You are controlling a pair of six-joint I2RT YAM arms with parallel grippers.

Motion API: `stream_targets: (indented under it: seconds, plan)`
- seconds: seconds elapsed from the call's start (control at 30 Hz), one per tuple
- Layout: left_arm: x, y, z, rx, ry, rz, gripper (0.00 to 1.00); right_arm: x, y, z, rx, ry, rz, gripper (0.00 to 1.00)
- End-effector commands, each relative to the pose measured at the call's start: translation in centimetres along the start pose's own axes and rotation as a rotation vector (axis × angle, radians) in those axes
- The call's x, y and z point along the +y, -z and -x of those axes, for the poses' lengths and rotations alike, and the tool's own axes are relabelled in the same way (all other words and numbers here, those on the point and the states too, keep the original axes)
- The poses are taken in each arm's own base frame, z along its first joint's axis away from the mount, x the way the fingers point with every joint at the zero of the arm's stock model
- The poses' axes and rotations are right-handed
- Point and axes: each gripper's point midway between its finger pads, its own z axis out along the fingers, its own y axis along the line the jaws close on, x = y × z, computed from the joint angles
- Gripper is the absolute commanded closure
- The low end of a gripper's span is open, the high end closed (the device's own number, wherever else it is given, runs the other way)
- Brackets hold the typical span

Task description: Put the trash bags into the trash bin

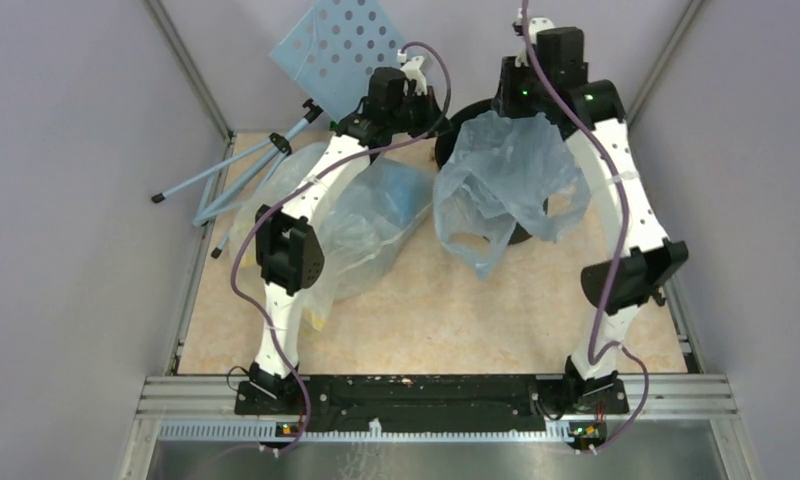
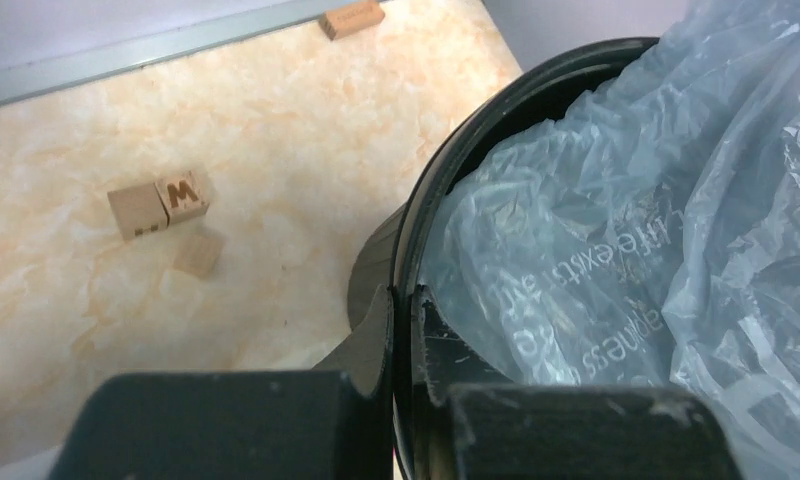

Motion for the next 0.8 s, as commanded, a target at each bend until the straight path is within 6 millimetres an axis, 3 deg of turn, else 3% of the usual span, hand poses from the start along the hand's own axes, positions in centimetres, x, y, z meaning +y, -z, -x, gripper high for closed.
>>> stream_targets:
  seconds: [0.0,0.13,0.3,0.4,0.5,0.6,0.67,0.77]
  plan:
    - [-5.2,5.6,6.3,-0.112,-0.067,-0.063,1.0,2.6,6.5,3.3,-0.134,-0.007,0.131,0.73]
    - [-5.3,8.3,5.4,-0.046,-0.089,-0.005,1.0,4.9,9.3,2.3,-0.133,-0.005,0.234,0.7]
    - [-4.3,11.8,4.1,0.014,-0.137,0.118,1.0,8.5,12.6,0.1,-0.111,0.039,0.336,0.46]
    - [-3.4,13.2,3.3,0.046,-0.156,0.181,1.0,6.6,13.9,-0.2,-0.137,0.02,0.232,0.37]
    - [-3.0,13.5,1.8,0.084,-0.157,0.185,1.0,2.3,14.5,-0.4,-0.173,-0.002,0.007,0.26]
    - [-3.1,13.7,0.5,0.12,-0.147,0.159,1.0,-1.3,14.1,-1.8,-0.119,-0.039,-0.133,0.22]
    - [-3.1,13.8,0.0,0.128,-0.144,0.151,1.0,-2.5,14.0,-2.5,-0.104,-0.031,-0.185,0.22]
    - [-3.2,13.7,-0.5,0.145,-0.144,0.139,1.0,-2.7,13.9,-3.2,-0.107,-0.022,-0.19,0.22]
